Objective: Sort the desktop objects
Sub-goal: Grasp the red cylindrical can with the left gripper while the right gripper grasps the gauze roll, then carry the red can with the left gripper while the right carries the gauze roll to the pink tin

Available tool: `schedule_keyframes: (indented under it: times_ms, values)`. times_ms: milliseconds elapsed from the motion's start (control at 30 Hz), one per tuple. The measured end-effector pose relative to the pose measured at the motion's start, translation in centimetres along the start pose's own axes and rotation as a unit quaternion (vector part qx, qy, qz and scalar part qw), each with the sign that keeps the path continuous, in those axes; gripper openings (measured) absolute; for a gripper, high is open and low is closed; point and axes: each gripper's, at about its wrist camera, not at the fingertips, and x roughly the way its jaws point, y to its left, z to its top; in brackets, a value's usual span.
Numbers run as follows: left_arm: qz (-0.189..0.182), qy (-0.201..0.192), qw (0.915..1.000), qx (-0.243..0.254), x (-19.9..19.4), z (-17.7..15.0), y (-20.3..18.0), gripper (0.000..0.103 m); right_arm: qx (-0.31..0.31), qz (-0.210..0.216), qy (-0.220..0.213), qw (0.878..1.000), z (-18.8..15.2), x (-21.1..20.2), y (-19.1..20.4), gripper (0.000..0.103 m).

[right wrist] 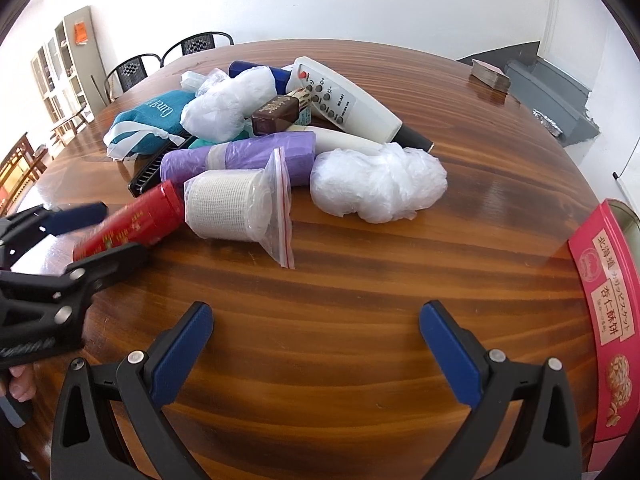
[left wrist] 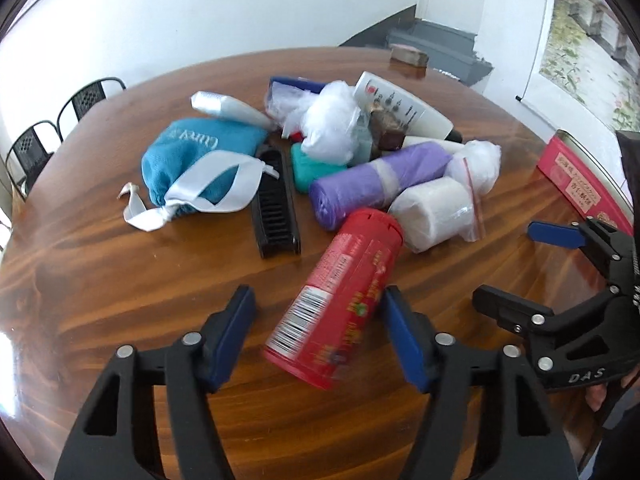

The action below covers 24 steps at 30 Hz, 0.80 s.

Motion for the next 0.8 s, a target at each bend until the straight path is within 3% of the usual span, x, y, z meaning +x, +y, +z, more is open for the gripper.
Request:
schedule_keyframes:
  times_ms: [167,267,367,533,633,800]
  values:
    - [0.006,0.005,0.9998,0.019,0.4,0.0,-1.0,0.063,0.033,0.012,-0.010,0.999,-0.2,-0.5,-1.2,0.103]
    - [-0.001,0.001,0.9996,0.026,0.2,-0.2,-1.2,0.049,0.080,0.048,-0.032,0.995,-0.6,-1.3,-2.9,0.103]
    - [-0.007,-0.001,0.9995,0.031,-0.3,-0.6,-1.2,0.038,0.110,0.045,-0.045,0.992,-0.9,-1.7,-3.6,0.103]
    - [-0.016,-0.017,0.9997,0.012,-2.0,-0.9,-0.2,0.038,0.112,0.046,-0.078,0.990,-1.3,-3.1,-3.2,0.100]
    - [-0.016,-0.029,0.9994,-0.014,-3.2,-1.5,1.0,0.038,0.128,0.029,-0.065,0.989,-1.1,-2.9,-2.7,0.092]
    - [0.001,-0.019,0.9986,-0.048,-3.2,-2.3,2.7,0.038,0.122,0.054,-0.066,0.989,0.6,-3.1,-1.4,0.081]
